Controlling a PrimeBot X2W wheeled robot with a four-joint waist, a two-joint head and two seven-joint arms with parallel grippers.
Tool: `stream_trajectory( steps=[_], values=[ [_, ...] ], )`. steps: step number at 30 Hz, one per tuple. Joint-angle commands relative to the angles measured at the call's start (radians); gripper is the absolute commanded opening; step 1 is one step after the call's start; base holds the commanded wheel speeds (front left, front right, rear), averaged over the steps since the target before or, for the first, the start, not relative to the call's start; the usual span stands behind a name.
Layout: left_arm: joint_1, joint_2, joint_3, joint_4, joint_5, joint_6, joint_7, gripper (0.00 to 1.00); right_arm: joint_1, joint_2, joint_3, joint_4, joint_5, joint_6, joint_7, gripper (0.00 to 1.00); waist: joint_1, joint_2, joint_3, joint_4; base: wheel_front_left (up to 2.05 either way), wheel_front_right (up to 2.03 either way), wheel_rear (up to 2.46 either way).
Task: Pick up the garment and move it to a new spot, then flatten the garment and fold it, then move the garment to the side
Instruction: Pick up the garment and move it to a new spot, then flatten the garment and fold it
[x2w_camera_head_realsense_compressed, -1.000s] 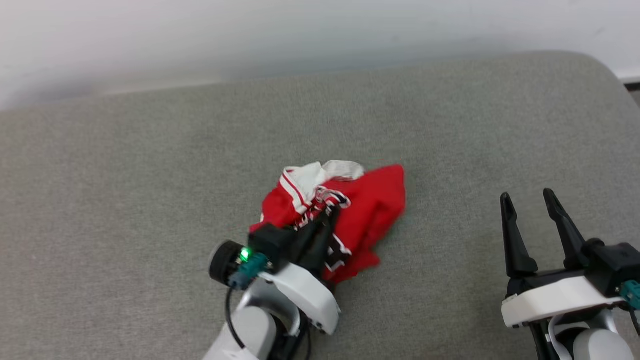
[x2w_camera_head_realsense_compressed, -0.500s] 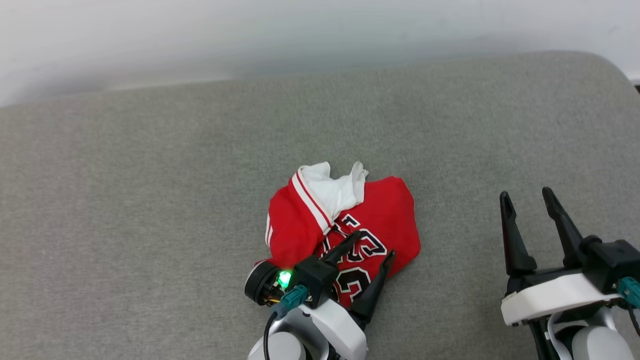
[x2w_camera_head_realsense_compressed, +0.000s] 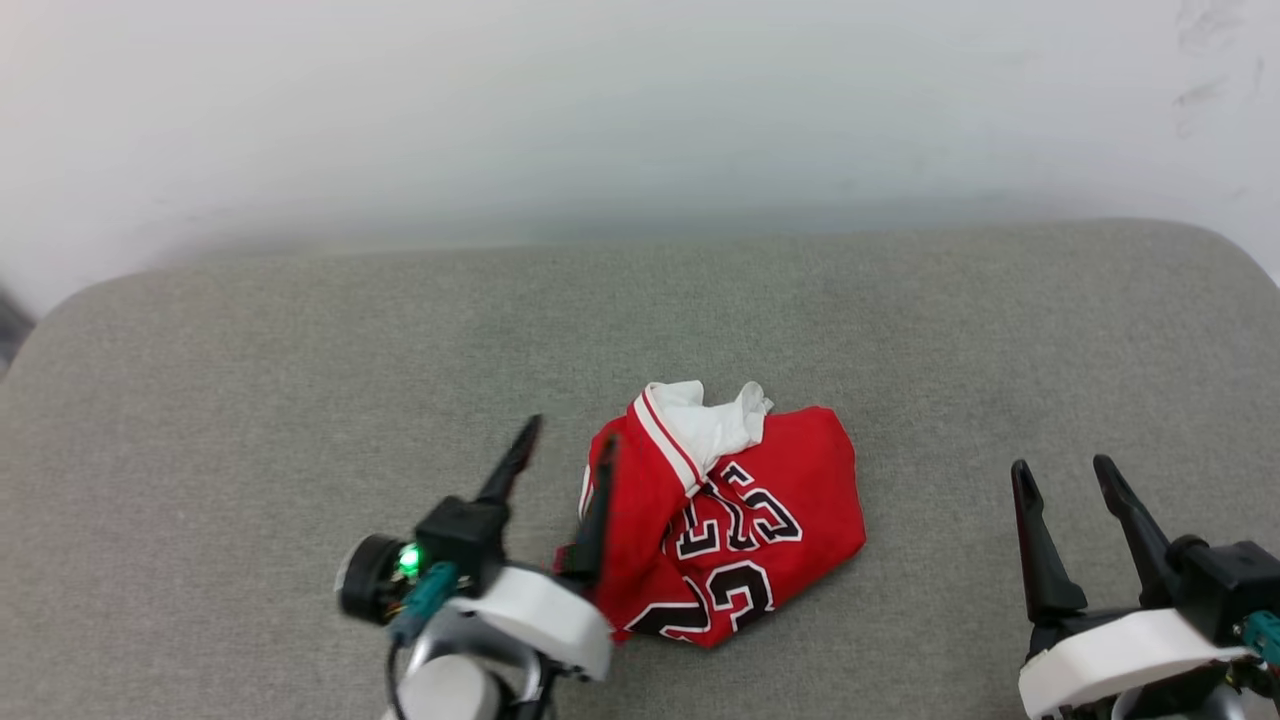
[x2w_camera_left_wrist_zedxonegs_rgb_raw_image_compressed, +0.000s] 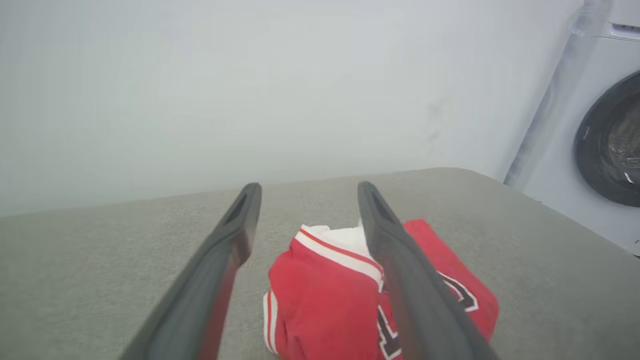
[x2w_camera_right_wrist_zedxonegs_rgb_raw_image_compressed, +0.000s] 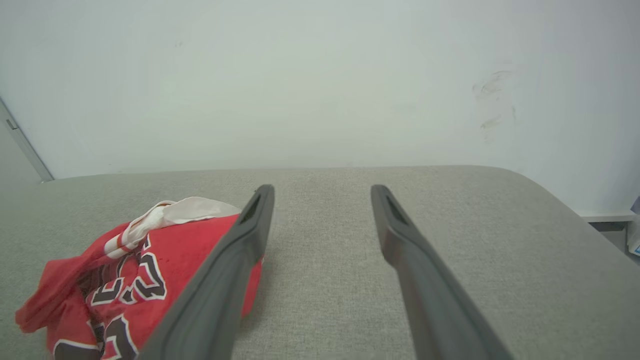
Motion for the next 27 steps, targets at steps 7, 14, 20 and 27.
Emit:
stream_trajectory(
  steps=[7,14,20,27],
  values=[
    [0.113,0.079,0.123,-0.023,-0.030,0.072,-0.013,1.00,0.066,0.001,-0.024,-0.031,0.016,0.000,0.024,1.00,0.0000,-0.0001,-0.042,0.033,0.00,0.00,0.00],
    [0.191,0.130,0.174,-0.034,-0.040,0.085,-0.014,1.00,0.088,0.001,-0.023,-0.048,0.011,0.000,0.041,1.00,0.0000,-0.0001,-0.058,0.043,0.00,0.00,0.00],
    [0.205,0.135,0.168,-0.035,-0.042,0.075,-0.015,1.00,0.100,0.001,-0.022,-0.057,0.010,0.000,0.050,1.00,0.0000,-0.0001,-0.069,0.045,0.00,0.00,0.00],
    [0.193,0.127,0.162,-0.020,-0.047,0.068,-0.015,1.00,0.111,0.001,-0.023,-0.063,0.015,0.000,0.054,1.00,0.0000,-0.0001,-0.073,0.040,0.00,0.00,0.00]
  ],
)
